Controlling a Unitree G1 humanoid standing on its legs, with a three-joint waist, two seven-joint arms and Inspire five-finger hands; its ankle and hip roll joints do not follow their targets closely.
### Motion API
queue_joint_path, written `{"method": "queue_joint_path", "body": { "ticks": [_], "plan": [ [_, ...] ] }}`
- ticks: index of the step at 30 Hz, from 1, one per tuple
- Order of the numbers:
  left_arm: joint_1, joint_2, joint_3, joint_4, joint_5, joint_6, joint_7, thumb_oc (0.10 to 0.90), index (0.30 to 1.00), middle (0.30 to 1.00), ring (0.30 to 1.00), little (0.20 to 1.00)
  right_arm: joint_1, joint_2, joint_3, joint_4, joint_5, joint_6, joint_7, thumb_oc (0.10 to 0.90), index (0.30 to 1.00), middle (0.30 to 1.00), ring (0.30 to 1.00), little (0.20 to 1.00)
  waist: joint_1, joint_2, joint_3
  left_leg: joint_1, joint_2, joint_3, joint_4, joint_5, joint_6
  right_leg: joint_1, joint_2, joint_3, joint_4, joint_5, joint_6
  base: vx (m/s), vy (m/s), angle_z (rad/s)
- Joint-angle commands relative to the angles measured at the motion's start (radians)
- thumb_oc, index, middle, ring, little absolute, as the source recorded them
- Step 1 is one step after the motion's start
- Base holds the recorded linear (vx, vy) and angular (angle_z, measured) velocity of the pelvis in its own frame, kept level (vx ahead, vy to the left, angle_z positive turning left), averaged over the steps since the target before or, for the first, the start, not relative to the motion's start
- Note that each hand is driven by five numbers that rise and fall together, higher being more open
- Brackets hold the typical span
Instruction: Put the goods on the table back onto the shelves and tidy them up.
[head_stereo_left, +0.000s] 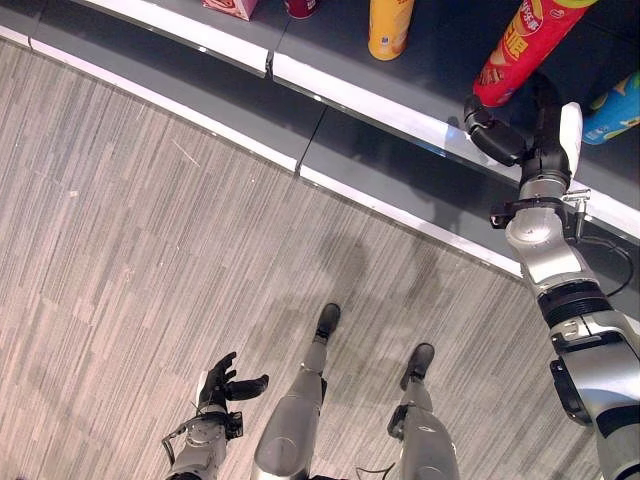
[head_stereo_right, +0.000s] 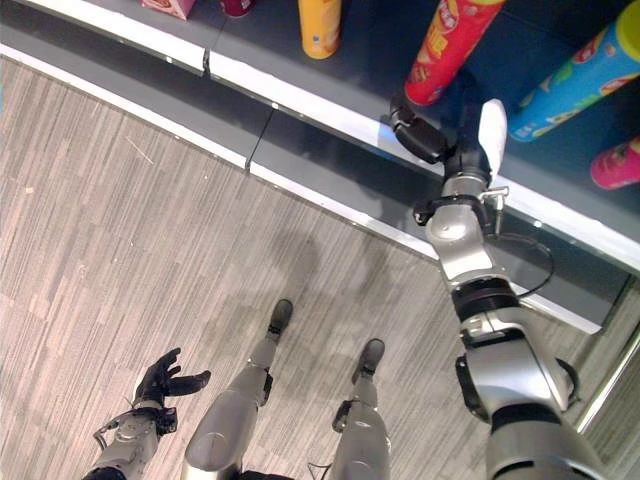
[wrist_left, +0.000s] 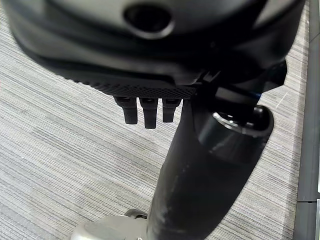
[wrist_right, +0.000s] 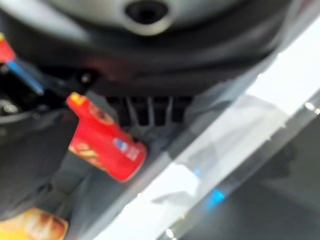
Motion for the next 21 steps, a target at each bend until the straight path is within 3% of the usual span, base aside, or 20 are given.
{"method": "queue_joint_path", "body": {
  "ticks": [1,5,15,21],
  "plan": [
    [0.073,0.066,-0.022,0.019,-0.014,-0.030,0.008,0.800,0.900,0.900,0.900,0.900,-0.112,-0.066,0.060,-0.038,-0.031,-0.047,-0.005,0.800,0.900,0.900,0.900,0.900,0.025,-0.025,-0.056,0.040,0.018,0.055,0.000,-0.136,-0.019,-0.016,-0.056,0.020,0.131,-0.131,0.032,0.00,0.007,0.04],
    [0.006,0.095,-0.036,0.050,0.023,-0.021,0.003,0.800,0.900,0.900,0.900,0.900,-0.111,-0.020,0.077,-0.041,-0.035,-0.045,0.007,0.800,0.900,0.900,0.900,0.900,0.013,-0.030,-0.058,0.039,0.019,0.062,0.000,-0.138,-0.019,-0.022,-0.056,0.027,0.132,-0.130,0.034,0.00,0.026,0.03],
    [0.012,0.081,-0.030,0.026,-0.008,-0.013,-0.011,0.800,0.900,0.900,0.900,0.900,-0.119,-0.053,0.090,-0.021,-0.085,-0.015,0.003,0.800,0.900,0.900,0.900,0.900,0.014,-0.029,-0.067,0.038,0.016,0.060,0.000,-0.138,-0.021,-0.018,-0.058,0.025,0.129,-0.129,0.034,0.00,-0.003,0.01],
    [0.009,0.083,-0.016,0.039,0.001,-0.003,-0.008,0.800,0.900,0.900,0.900,0.900,-0.070,-0.071,0.077,-0.083,-0.119,-0.006,-0.006,0.800,0.900,0.900,0.900,0.900,-0.001,-0.044,-0.076,0.050,0.021,0.073,0.000,-0.142,-0.019,-0.013,-0.054,0.037,0.123,-0.125,0.036,0.00,0.000,0.00]
  ]
}}
